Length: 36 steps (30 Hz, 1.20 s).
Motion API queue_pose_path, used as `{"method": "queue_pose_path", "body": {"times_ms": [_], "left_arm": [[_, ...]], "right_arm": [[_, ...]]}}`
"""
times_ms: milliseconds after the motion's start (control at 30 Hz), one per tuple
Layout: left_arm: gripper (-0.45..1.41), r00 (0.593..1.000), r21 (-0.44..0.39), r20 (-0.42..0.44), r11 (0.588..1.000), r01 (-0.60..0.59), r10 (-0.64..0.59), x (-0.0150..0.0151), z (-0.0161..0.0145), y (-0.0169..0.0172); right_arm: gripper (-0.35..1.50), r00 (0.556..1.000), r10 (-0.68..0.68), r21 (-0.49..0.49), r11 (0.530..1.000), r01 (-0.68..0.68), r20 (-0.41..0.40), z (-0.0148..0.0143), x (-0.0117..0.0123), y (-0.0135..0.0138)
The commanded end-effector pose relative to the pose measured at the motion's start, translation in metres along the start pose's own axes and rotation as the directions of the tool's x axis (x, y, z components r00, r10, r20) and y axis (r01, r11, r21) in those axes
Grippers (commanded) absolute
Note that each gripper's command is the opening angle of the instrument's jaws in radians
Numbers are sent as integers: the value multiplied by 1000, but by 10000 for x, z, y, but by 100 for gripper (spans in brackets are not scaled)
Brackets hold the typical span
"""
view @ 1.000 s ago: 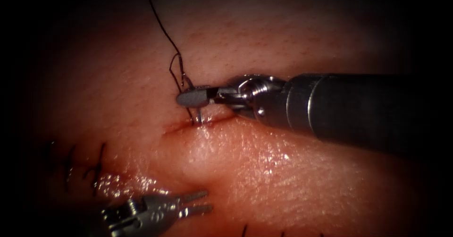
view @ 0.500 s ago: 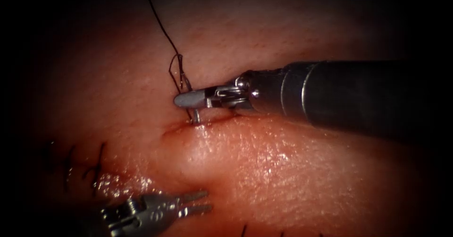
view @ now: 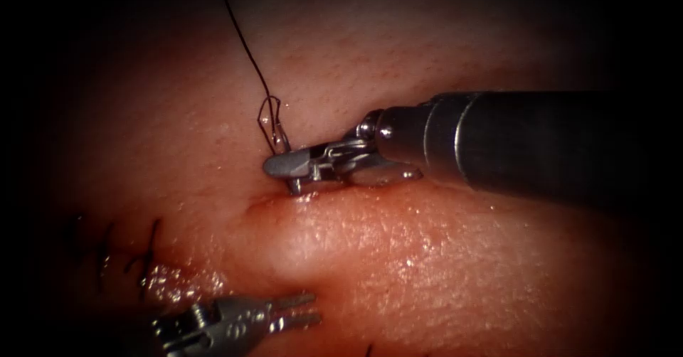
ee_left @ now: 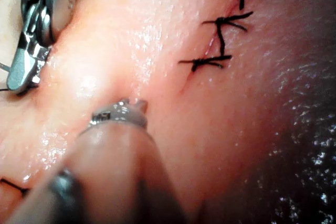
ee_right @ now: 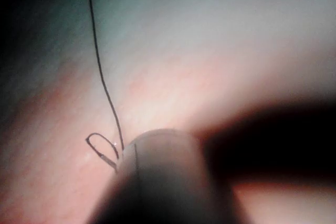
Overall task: Wound Closure
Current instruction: Throw needle into skin beneath incision with right hand
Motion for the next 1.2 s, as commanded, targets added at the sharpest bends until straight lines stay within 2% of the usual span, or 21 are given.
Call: {"method": "queue_pose_path", "body": {"times_ms": [33, 300, 600, 633, 967, 1200], "left_arm": [[-6, 1000, 1, 0, 1000, -1, 1, 1, 9, -1], [-10, 1000, 0, 0, 1000, -1, 1, 1, 8, -1], [-12, 1000, -5, 0, 1000, -1, 1, 0, 5, -6], [-12, 1000, -4, 1, 1000, -1, 1, -1, 4, -8], [-13, 1000, -6, 1, 1000, -1, 1, -2, 3, -9], [-13, 1000, -4, 3, 1000, 0, 0, -1, 5, -12]], "right_arm": [[-35, 1000, 12, 0, 1000, -12, 9, 8, -3, -3], [-35, 994, 79, -4, 997, -79, 80, 19, -57, 1], [-35, 987, 115, -16, 993, -114, 113, 14, -75, 6], [-35, 983, 122, -24, 993, -120, 136, 16, -83, 9], [-35, 975, 124, -50, 992, -116, 186, 17, -95, 9], [-35, 961, 119, -67, 992, -106, 248, 19, -118, 8]]}}
